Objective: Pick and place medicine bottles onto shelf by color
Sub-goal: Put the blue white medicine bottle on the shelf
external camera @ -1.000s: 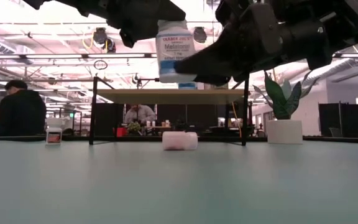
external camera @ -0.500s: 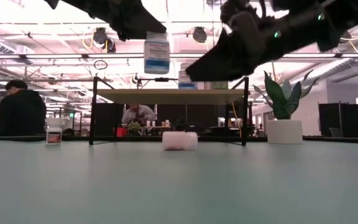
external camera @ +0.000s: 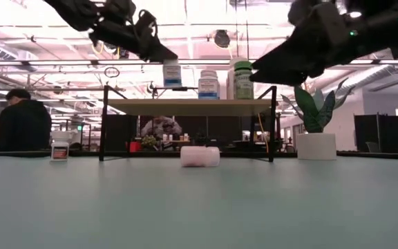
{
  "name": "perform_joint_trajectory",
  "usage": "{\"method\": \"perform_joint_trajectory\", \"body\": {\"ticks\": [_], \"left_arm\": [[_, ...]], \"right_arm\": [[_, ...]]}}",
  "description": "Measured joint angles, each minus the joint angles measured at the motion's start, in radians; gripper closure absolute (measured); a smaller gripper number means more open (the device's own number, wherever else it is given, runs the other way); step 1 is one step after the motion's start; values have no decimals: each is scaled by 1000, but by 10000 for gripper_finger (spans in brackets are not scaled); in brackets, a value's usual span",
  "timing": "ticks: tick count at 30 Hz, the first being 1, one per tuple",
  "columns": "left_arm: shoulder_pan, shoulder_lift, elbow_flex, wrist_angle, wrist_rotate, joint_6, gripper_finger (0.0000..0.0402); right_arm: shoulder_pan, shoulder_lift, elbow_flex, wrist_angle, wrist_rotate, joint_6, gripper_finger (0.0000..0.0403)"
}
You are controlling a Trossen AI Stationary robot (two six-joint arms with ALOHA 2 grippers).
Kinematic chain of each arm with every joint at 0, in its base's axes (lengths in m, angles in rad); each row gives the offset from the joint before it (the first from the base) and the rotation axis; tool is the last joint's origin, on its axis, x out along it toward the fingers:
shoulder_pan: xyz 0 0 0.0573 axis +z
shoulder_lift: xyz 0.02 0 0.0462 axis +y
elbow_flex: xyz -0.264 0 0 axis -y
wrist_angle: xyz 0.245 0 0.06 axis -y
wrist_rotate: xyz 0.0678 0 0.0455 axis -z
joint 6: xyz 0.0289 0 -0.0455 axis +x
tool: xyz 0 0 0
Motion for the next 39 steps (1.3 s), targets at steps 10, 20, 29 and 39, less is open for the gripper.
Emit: {"method": "perform_joint_trajectory", "body": {"ticks": [10,20,29,39], "left_arm": [[156,357,379,-139,220,99,211],[163,485,547,-348,258,138,211],[154,484,537,-399,261,156,211],[153,486,537,-379,234,180,175]], "right_arm": [[0,-53,-187,262,-2,112,115],[0,-53,-235,274,-2,183,115],[0,-53,-236,276,-2,183,115],[0,-53,-236,276,-3,195,115]]}}
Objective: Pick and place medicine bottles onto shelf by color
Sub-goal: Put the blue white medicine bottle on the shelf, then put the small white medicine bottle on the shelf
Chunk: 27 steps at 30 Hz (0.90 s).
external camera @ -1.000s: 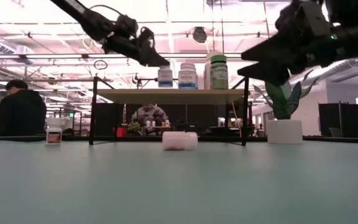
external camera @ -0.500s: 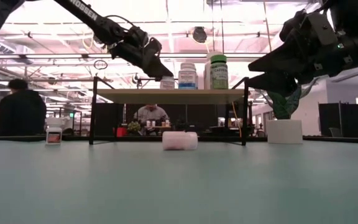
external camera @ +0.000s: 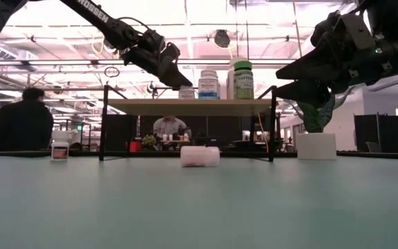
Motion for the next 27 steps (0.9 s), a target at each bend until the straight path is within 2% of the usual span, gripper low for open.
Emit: {"method": "perform_joint_trajectory", "body": {"ticks": [7,13,22,27], "left_arm": [[0,0,-1,1,-2,-11,123],[-2,-59,-2,-17,-44,-21,113],[-84,-279,-2,-227,-313,22,125],[-137,-370,-2,-415,-391,-160,128]], "right_arm": [[0,0,0,0,0,-4,115],[0,0,0,-1,0,-14,115],[0,0,0,-1,1,-19,115],[0,0,0,-1,0,-17,115]]}}
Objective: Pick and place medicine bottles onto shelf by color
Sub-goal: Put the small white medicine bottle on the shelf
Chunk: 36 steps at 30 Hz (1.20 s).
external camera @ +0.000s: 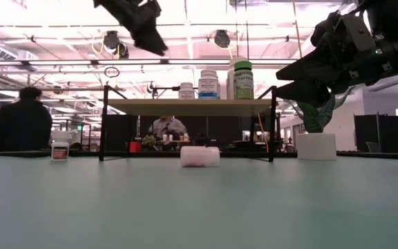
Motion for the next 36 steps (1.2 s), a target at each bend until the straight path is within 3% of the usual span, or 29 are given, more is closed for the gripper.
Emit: {"method": "perform_joint_trajectory", "body": {"ticks": [4,7,18,21,27,36], "left_arm": [[-52,-50,0,-198,-57,-88,128],[-105,-75,0,-254,-92,-128,128],[-238,-152,-35,-471,-398,-369,128],[-250,-193,-137,-488,-458,-452,128],[-255,-325,-399,-484,-479,-569,128],[-190,-424,-717,-264,-542,-648,128]], "right_arm": [[0,0,0,1,0,1,115],[0,0,0,1,0,1,115],[2,0,0,39,-11,-24,115],[4,0,0,38,-35,-22,115],[12,0,0,39,-56,-16,115],[11,0,0,105,-56,-43,115]]}}
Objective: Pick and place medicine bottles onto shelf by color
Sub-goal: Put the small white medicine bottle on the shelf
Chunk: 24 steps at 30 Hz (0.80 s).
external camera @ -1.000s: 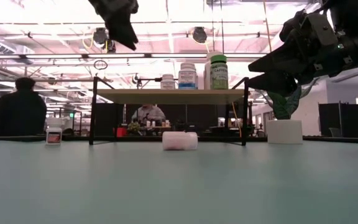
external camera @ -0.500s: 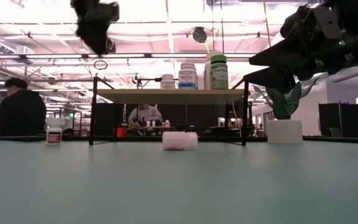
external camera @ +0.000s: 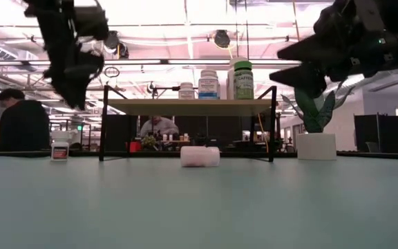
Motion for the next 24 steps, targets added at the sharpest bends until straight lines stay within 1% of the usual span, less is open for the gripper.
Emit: {"method": "perform_joint_trajectory", "body": {"ticks": [3,6,13,18,22,24], "left_arm": [[39,17,-60,10,1,-25,128],[72,23,-84,3,5,-69,128],[100,23,-86,7,8,-75,128],[99,23,-86,7,14,-84,128],[99,23,-86,5,71,-118,128],[97,23,-86,2,69,-133,128]], "right_arm": [[0,0,0,44,-3,-8,115],[0,0,0,61,-24,-15,115],[0,0,0,68,-25,-15,115],[0,0,0,68,-27,-14,115],[0,0,0,68,-27,-13,115],[0,0,0,68,-28,-13,115]]}}
